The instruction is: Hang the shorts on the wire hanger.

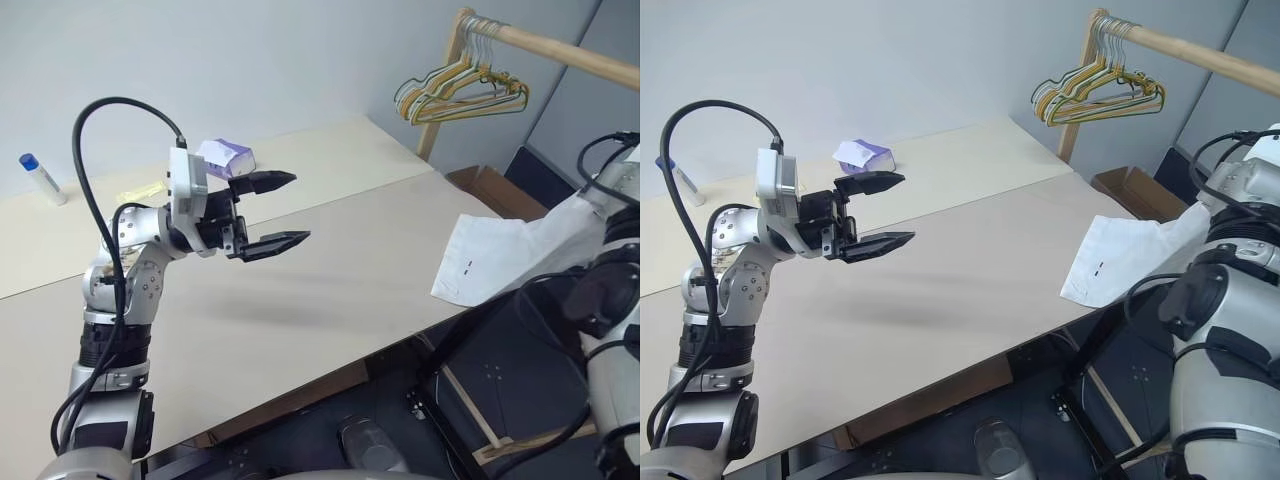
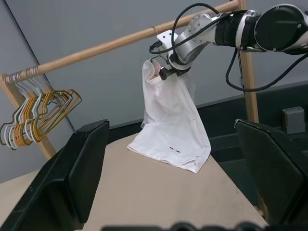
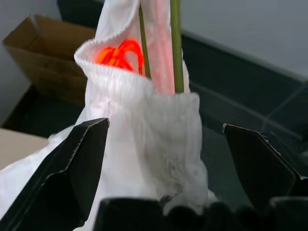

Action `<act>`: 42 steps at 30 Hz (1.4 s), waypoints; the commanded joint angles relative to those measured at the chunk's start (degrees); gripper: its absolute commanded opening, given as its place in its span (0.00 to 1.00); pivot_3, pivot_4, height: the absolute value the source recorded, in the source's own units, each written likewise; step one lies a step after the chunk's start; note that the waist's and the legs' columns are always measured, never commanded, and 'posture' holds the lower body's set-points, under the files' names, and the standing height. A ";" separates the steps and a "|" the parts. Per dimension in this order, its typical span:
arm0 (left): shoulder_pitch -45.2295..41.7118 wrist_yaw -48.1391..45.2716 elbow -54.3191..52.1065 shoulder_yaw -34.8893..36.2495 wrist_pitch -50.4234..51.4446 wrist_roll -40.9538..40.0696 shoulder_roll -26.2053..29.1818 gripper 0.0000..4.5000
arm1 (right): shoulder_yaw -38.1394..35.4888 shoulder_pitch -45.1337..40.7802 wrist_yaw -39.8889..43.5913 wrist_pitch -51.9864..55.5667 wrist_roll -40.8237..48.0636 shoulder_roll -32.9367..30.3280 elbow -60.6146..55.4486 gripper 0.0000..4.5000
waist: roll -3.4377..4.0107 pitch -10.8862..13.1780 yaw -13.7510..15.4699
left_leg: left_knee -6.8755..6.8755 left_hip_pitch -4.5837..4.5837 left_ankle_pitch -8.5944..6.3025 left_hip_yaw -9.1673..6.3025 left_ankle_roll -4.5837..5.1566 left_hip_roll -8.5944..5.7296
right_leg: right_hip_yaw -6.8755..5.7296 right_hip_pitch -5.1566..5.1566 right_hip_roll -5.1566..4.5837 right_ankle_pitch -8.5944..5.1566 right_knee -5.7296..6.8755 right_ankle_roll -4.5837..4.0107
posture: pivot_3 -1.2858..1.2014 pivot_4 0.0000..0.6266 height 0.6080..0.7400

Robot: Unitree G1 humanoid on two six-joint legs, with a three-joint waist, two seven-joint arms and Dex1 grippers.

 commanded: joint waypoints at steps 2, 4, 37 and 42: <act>-0.57 0.25 -0.70 0.59 -1.30 -0.26 0.18 1.00 | 6.98 5.83 -4.65 -5.63 -6.71 2.75 -17.55 1.00 | 0.02 0.00 0.30 | 0.00 -0.01 0.00 -0.02 0.00 0.02 | -0.01 -0.01 0.01 0.00 0.00 0.01 | 0.41 0.00 1.00; -0.61 0.29 -0.73 0.57 -1.30 -0.27 0.16 1.00 | 10.19 8.94 -6.48 -8.33 -10.66 2.95 -22.49 1.00 | 0.03 -0.01 0.50 | 0.01 -0.01 0.00 -0.01 0.00 0.00 | 0.00 -0.02 0.00 0.01 0.01 0.02 | 0.41 0.00 1.00; 23.56 17.86 -12.84 11.72 6.32 -0.11 6.35 1.00 | 42.49 35.92 58.41 -23.70 -13.94 5.41 -59.78 1.00 | -0.19 0.11 17.83 | 0.06 -0.06 0.00 -0.11 -0.01 0.14 | -0.34 -0.56 0.07 0.27 0.00 -0.42 | 0.55 0.00 1.00; 24.74 18.39 -13.57 11.37 6.11 0.46 6.95 1.00 | 44.06 37.61 63.02 -22.60 -15.09 5.45 -59.80 1.00 | -0.22 0.11 20.56 | 0.07 -0.06 0.01 0.06 -0.02 0.14 | -0.35 -0.60 0.12 0.27 0.05 -0.52 | 0.56 0.00 1.00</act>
